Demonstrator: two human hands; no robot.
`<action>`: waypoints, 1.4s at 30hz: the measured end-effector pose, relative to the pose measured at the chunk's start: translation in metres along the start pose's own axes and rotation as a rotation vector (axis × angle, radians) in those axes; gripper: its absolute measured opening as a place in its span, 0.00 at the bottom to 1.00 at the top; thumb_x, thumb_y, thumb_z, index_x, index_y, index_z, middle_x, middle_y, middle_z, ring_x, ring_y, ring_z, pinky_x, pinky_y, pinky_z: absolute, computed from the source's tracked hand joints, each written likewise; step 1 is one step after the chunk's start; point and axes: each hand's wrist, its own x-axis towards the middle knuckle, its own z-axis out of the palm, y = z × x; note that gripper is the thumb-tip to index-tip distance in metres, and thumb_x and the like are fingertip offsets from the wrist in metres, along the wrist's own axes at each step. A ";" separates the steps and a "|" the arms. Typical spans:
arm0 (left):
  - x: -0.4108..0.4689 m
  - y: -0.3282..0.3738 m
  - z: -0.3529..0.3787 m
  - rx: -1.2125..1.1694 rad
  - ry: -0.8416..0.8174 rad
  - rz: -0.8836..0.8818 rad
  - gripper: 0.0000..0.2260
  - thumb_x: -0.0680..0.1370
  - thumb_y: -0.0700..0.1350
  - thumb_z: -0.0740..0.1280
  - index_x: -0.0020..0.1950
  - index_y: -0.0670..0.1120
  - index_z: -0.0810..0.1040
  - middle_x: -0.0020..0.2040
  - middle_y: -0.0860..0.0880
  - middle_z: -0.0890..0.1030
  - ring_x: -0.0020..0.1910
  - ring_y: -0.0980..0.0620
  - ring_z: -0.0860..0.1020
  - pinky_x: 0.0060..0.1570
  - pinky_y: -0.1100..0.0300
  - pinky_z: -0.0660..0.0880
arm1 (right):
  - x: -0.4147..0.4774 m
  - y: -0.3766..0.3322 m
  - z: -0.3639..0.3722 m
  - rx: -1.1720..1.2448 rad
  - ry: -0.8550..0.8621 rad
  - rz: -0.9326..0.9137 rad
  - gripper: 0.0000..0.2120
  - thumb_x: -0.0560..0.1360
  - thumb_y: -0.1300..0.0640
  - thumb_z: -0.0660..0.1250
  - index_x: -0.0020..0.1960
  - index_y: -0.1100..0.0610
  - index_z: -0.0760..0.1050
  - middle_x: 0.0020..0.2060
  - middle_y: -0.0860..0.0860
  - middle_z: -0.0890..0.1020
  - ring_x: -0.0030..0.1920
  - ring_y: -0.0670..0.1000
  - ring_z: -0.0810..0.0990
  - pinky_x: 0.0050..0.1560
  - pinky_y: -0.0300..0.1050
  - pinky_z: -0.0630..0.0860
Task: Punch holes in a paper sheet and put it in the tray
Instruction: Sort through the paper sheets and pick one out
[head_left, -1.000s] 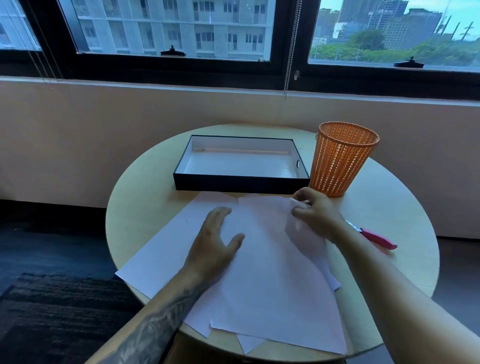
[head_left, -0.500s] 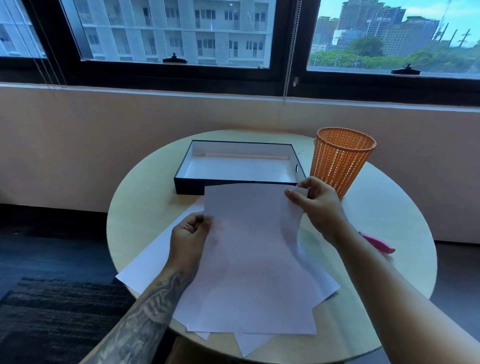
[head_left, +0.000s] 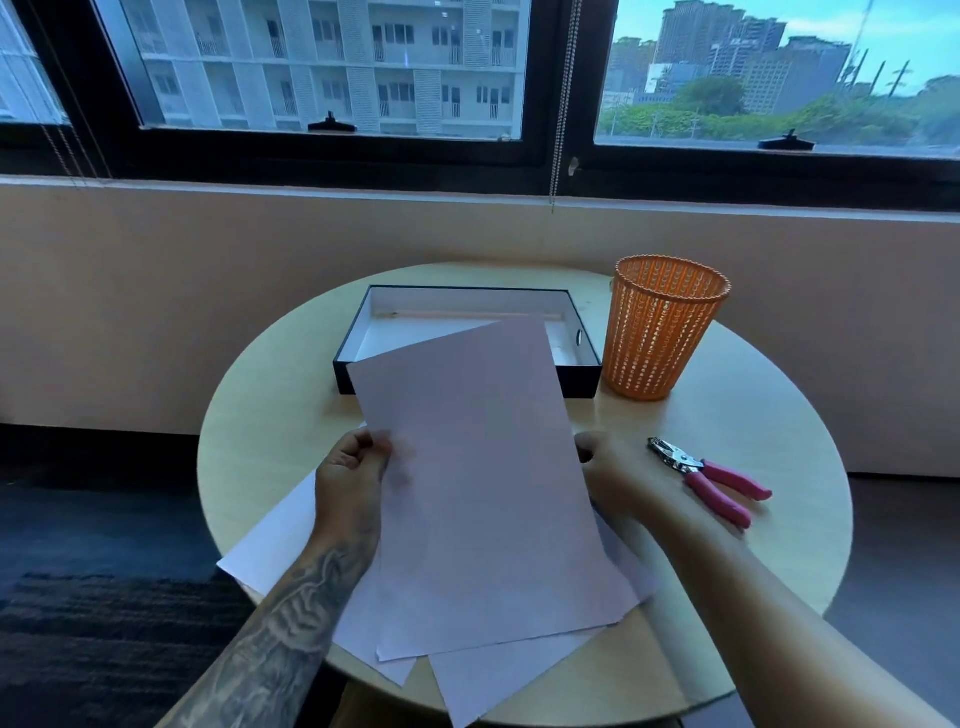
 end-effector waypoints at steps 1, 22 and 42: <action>0.000 0.000 0.000 0.003 -0.002 0.001 0.08 0.79 0.37 0.67 0.47 0.47 0.85 0.44 0.44 0.85 0.40 0.48 0.81 0.39 0.56 0.78 | 0.001 -0.002 -0.001 0.042 -0.030 0.009 0.11 0.71 0.48 0.73 0.47 0.54 0.83 0.41 0.49 0.85 0.39 0.48 0.78 0.37 0.43 0.71; 0.005 -0.005 0.001 0.054 0.003 0.013 0.10 0.80 0.37 0.66 0.55 0.48 0.84 0.46 0.44 0.87 0.45 0.42 0.83 0.55 0.40 0.79 | 0.000 0.004 -0.073 0.832 0.763 0.055 0.07 0.77 0.54 0.62 0.45 0.55 0.77 0.38 0.51 0.77 0.39 0.50 0.73 0.40 0.47 0.71; 0.016 -0.012 0.004 0.277 0.033 0.019 0.07 0.80 0.41 0.68 0.55 0.48 0.84 0.44 0.45 0.87 0.40 0.43 0.83 0.48 0.42 0.81 | 0.001 -0.039 -0.105 1.374 0.698 -0.113 0.11 0.73 0.67 0.64 0.38 0.52 0.74 0.31 0.51 0.73 0.31 0.50 0.68 0.32 0.43 0.64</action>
